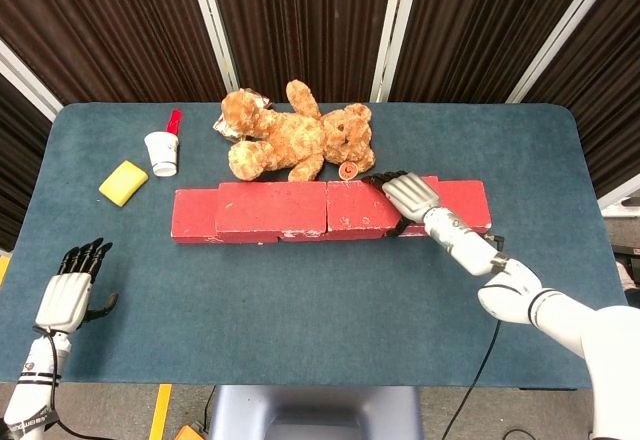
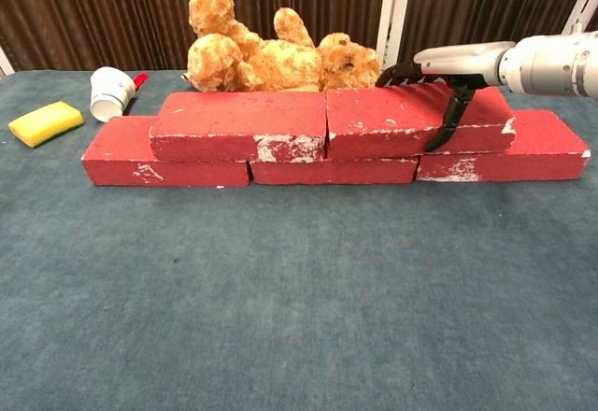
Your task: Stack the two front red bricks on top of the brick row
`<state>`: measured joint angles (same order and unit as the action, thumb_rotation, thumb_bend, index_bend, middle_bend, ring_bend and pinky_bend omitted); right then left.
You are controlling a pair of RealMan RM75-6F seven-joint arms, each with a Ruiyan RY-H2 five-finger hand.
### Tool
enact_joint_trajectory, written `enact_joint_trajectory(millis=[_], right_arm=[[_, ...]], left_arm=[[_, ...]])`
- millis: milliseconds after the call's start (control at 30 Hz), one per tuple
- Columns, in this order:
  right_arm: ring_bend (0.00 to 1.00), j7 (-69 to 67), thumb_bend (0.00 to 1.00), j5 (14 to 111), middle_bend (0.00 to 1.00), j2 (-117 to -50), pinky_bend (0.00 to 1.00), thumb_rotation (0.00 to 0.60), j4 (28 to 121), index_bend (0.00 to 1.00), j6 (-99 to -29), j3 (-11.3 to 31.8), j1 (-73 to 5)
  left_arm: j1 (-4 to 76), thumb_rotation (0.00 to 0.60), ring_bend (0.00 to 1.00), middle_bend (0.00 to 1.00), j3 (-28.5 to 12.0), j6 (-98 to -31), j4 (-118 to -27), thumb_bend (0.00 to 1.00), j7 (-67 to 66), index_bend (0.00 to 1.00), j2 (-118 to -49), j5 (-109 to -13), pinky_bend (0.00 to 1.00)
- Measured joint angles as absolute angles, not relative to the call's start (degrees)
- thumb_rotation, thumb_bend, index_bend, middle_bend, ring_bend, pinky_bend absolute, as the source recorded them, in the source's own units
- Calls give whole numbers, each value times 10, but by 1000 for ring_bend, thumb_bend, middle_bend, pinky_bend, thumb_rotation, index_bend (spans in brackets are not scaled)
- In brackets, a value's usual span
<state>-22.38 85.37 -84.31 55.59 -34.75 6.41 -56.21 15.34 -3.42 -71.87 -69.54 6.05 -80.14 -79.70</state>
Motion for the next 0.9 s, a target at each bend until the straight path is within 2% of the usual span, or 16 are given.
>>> enact_joint_trajectory(millis=[200,400,767,900], right_arm=[[336,-216,149,842,341,-856,389,600,546,122,-347,67,-569],[277,-209,149,833,285,-861,360,600,542,9,-342,69,-573],[184,-199,117,818,203,-855,298,600,552,0,-329,69,-577],[137,-194,112,805,162,-850,209,600,560,0,-310,70,-579]], left_arm=[[156,600,0,0,-34,-711,-697,332,60,0,-801,-797,0],[156,600,0,0,-35,-710,-696,332,63,0,-801,-797,0],[157,600,0,0,-34,-705,-694,329,70,0,-801,-800,0],[159,600,0,0,-30,-699,-696,328,74,0,-797,-804,0]])
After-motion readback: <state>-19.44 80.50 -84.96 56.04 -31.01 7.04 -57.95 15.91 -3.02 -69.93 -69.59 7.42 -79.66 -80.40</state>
